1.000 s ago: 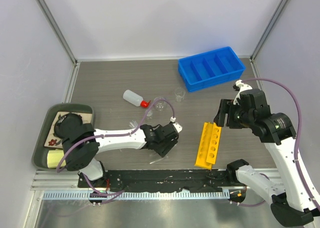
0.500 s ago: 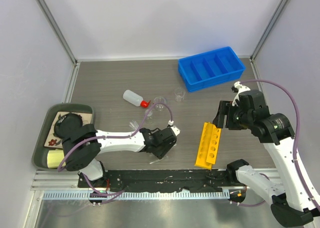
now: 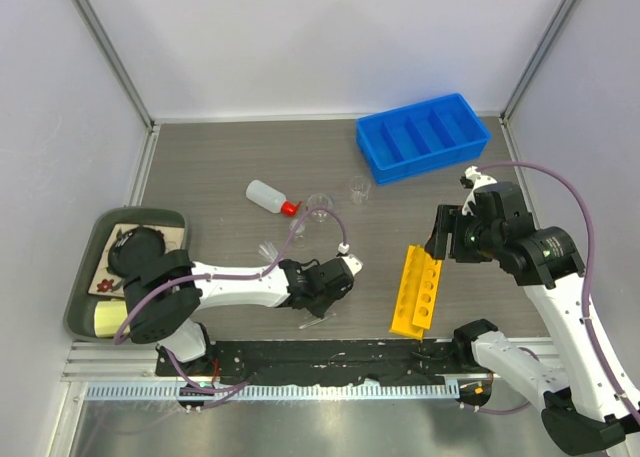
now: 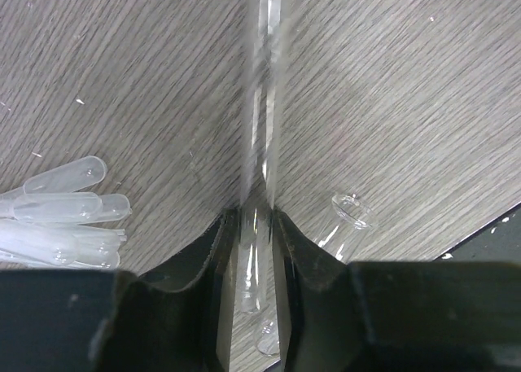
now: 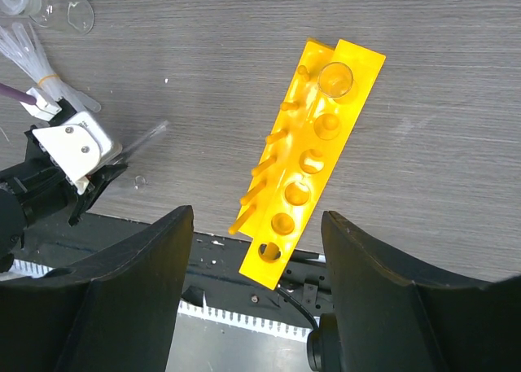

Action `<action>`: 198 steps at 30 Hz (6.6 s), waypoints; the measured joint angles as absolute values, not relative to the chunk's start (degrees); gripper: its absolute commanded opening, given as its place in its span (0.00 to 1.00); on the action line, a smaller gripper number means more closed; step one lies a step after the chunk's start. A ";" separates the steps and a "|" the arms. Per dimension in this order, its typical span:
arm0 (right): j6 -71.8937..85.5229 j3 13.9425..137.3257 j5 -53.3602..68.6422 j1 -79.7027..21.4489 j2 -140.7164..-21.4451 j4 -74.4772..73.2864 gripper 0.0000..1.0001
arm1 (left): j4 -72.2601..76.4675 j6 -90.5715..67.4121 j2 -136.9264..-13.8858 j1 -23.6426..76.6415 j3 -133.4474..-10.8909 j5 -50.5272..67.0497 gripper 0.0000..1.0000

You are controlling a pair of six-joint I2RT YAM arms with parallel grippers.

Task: Organize the chemistry lab equipment

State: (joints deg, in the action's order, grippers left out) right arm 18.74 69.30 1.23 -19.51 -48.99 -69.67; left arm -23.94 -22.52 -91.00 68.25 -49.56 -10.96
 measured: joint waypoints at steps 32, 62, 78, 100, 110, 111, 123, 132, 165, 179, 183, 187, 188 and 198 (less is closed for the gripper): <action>19.64 68.47 9.34 -19.55 -47.79 -67.61 0.68 | -26.87 -16.73 -76.14 60.90 -66.70 11.60 0.22; 34.44 63.46 41.78 -19.55 -40.84 -55.44 0.60 | -11.86 -21.08 -66.22 58.74 -55.68 43.66 0.19; 37.76 61.12 43.09 -19.55 -40.38 -51.79 0.54 | -10.85 -21.76 -67.00 57.34 -55.53 44.03 0.17; 38.04 58.43 43.90 -20.36 -41.15 -48.45 0.41 | -8.67 -22.33 -71.20 56.05 -56.49 45.67 0.17; 38.19 57.82 43.33 -20.99 -41.65 -47.81 0.18 | -8.43 -22.39 -71.68 55.57 -57.10 46.52 0.18; 38.15 57.80 43.11 -21.04 -41.65 -47.79 0.17 | -8.45 -22.44 -71.68 55.44 -57.10 46.54 0.19; 36.40 58.94 38.92 -21.65 -43.64 -50.52 0.11 | -16.29 -22.94 -73.14 51.05 -65.60 39.00 0.72; 31.07 67.16 24.82 -21.65 -49.69 -58.52 0.07 | -31.27 -23.33 -72.25 48.01 -73.30 22.59 0.72; 26.92 68.93 -17.10 -21.67 -54.81 -65.67 0.06 | -43.59 -21.52 -62.33 48.03 -61.28 9.58 0.73; 26.76 65.21 -20.60 -21.67 -54.76 -58.30 0.05 | -43.59 -20.56 -62.33 48.03 -61.19 8.69 0.72; 26.68 63.53 -20.69 -21.69 -54.83 -59.02 0.04 | -43.62 -20.56 -62.33 48.01 -61.19 8.56 0.72; 26.65 62.72 -20.71 -21.69 -55.16 -59.48 0.04 | -43.62 -20.56 -62.33 48.03 -61.19 8.56 0.72; 26.63 62.72 -20.75 -21.67 -55.16 -59.51 0.04 | -43.64 -20.56 -62.33 48.03 -61.19 8.54 0.72; 26.61 65.01 -20.75 -21.67 -55.11 -61.30 0.03 | -43.64 -20.56 -62.33 48.03 -61.19 8.54 0.72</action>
State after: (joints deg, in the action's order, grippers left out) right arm 26.61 65.01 -20.75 -21.67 -55.11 -61.30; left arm -43.64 -20.56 -62.33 48.03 -61.19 8.54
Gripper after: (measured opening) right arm 0.257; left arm 0.723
